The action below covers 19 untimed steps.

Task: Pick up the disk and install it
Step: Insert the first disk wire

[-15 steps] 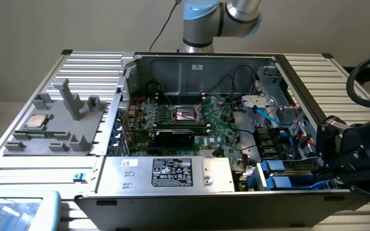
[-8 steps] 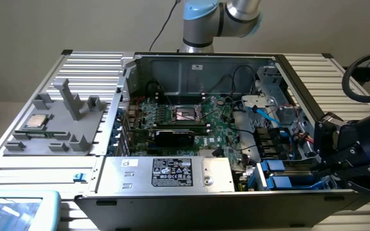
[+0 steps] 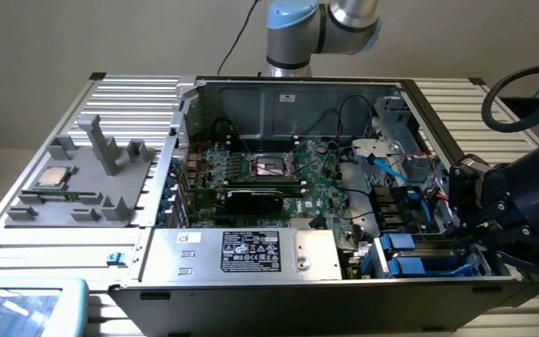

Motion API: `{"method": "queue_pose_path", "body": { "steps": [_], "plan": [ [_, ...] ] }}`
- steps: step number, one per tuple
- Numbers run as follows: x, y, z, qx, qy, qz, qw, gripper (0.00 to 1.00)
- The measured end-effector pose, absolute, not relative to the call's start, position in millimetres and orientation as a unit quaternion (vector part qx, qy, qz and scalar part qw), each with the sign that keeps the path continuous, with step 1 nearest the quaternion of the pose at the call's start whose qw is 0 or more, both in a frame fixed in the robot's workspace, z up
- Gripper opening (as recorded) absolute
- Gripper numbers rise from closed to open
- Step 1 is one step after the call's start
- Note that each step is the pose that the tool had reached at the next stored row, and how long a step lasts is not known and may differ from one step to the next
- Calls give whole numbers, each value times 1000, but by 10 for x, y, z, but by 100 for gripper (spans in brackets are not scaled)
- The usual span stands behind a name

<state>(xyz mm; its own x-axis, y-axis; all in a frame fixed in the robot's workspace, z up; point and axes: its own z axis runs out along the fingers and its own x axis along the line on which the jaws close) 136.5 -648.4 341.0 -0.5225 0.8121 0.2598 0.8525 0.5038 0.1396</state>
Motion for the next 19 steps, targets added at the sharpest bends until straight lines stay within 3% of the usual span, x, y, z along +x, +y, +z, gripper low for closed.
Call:
{"method": "queue_pose_path", "body": {
  "steps": [6, 13, 19],
  "plan": [
    [1363, -6425, 3407, -484, -867, -96, 64, 16],
    [1361, -6358, 3406, -486, -869, -75, 52, 16],
    [1361, -6345, 3406, -486, -870, -69, 49, 16]
  ]
}}
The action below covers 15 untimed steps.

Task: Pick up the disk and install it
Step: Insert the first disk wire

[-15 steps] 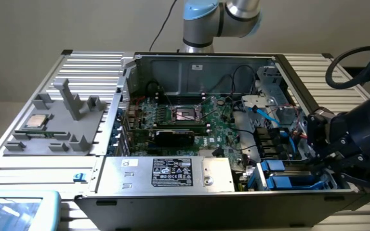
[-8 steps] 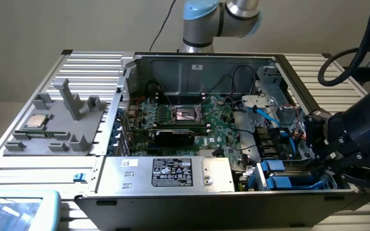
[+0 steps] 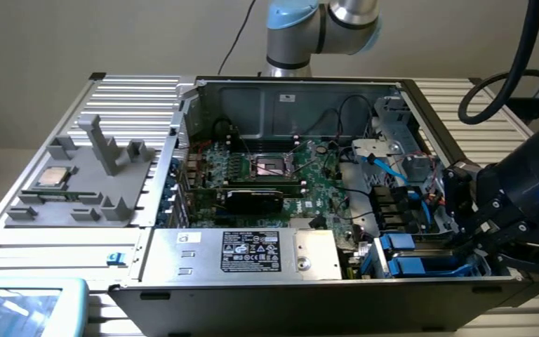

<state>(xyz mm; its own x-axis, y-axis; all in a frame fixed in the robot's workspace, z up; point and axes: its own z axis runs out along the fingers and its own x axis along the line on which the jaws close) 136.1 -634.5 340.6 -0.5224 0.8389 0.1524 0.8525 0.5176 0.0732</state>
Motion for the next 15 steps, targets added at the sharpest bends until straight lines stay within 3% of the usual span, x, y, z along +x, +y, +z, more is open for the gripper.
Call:
{"method": "queue_pose_path", "body": {
  "steps": [8, 15],
  "plan": [
    [1360, -6338, 3453, -491, -868, -67, 47, 16],
    [1358, -6339, 3469, -497, -865, -55, 40, 16]
  ]
}}
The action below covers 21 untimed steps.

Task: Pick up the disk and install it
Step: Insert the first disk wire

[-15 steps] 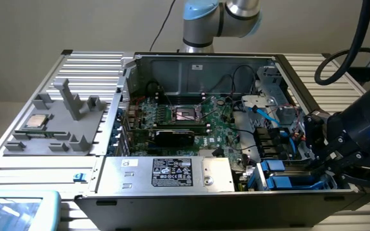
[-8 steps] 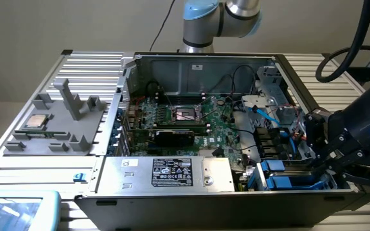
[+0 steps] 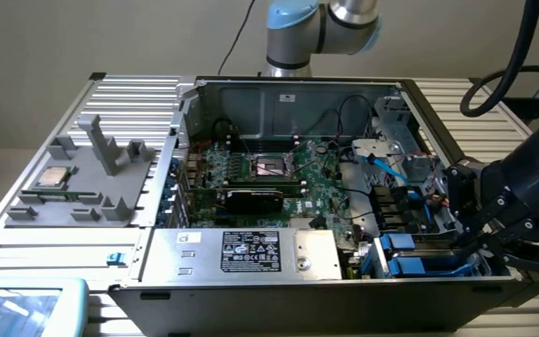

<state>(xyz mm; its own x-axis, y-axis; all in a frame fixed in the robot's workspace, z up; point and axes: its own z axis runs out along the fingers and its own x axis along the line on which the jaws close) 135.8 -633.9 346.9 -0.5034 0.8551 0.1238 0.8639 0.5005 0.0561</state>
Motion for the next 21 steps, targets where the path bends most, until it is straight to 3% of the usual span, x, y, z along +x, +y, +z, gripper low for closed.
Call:
{"method": "queue_pose_path", "body": {
  "steps": [6, 21],
  "plan": [
    [1350, -6339, 3469, -504, -862, -43, 32, 16],
    [1332, -6338, 3469, -537, -842, -40, 32, 16]
  ]
}}
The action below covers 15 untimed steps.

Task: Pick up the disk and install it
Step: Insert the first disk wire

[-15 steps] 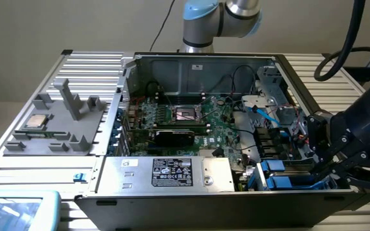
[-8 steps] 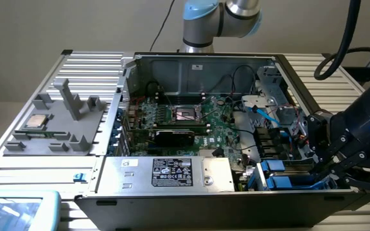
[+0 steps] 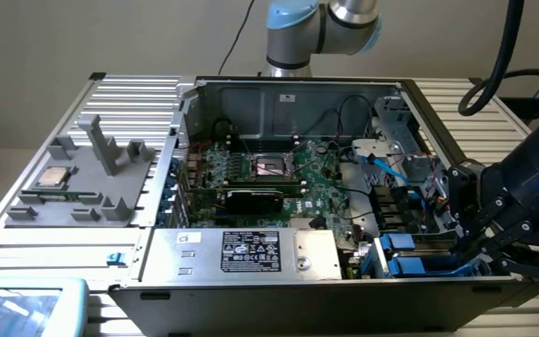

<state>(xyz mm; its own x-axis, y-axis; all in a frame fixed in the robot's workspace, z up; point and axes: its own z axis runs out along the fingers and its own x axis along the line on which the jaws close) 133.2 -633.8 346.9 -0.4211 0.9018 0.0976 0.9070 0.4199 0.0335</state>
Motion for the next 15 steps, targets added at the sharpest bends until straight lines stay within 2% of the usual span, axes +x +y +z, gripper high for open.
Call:
{"method": "queue_pose_path", "body": {
  "steps": [6, 15],
  "plan": [
    [1332, -6338, 3470, -558, -828, -33, 44, 16],
    [1332, -6339, 3469, -582, -812, -23, 49, 16]
  ]
}}
